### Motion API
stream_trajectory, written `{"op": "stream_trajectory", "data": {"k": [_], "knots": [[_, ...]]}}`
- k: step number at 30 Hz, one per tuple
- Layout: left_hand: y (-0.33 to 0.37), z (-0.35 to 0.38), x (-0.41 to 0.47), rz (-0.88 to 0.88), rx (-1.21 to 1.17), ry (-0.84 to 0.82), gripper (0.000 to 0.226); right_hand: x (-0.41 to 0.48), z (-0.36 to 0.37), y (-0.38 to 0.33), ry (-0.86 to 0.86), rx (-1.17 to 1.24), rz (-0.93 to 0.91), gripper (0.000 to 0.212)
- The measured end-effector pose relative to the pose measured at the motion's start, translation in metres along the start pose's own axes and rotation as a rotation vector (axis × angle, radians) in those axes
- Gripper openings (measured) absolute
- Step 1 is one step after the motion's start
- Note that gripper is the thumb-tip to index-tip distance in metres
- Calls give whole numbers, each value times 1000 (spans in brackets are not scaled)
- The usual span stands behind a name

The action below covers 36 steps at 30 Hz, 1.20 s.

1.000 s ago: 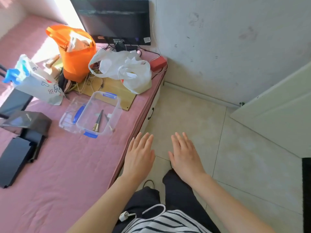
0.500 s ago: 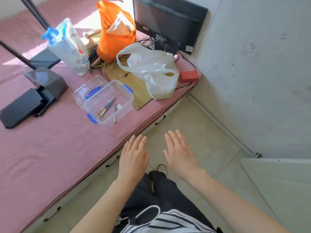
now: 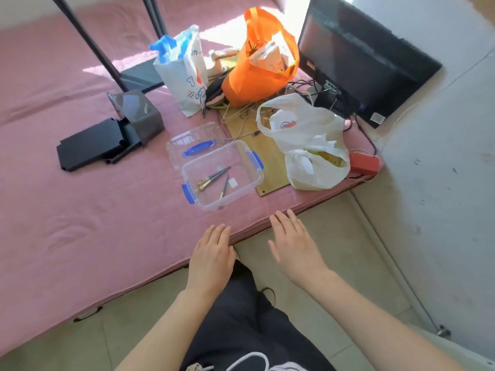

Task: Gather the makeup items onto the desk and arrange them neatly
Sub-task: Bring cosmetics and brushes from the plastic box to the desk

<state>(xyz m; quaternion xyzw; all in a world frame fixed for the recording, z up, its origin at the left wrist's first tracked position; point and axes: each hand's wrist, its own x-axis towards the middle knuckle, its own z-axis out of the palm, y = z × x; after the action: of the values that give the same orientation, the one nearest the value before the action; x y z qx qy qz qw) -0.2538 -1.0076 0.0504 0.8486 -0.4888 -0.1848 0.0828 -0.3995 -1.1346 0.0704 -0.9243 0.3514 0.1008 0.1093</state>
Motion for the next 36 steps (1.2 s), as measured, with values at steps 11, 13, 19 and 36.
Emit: {"op": "stream_trajectory", "data": {"k": [11, 13, 19, 36], "knots": [[-57, 1, 112, -62, -136, -67, 28, 127, 19, -16, -83, 6, -62, 55], [-62, 10, 130, -109, -180, -78, 32, 151, 26, -15, -92, 0, -94, 54], [-78, 55, 180, -225, -263, -111, 32, 232, 68, -9, -110, -16, -186, 50], [-114, 183, 311, -618, -182, -396, 25, 401, 197, 7, -377, -58, -533, 50]]}}
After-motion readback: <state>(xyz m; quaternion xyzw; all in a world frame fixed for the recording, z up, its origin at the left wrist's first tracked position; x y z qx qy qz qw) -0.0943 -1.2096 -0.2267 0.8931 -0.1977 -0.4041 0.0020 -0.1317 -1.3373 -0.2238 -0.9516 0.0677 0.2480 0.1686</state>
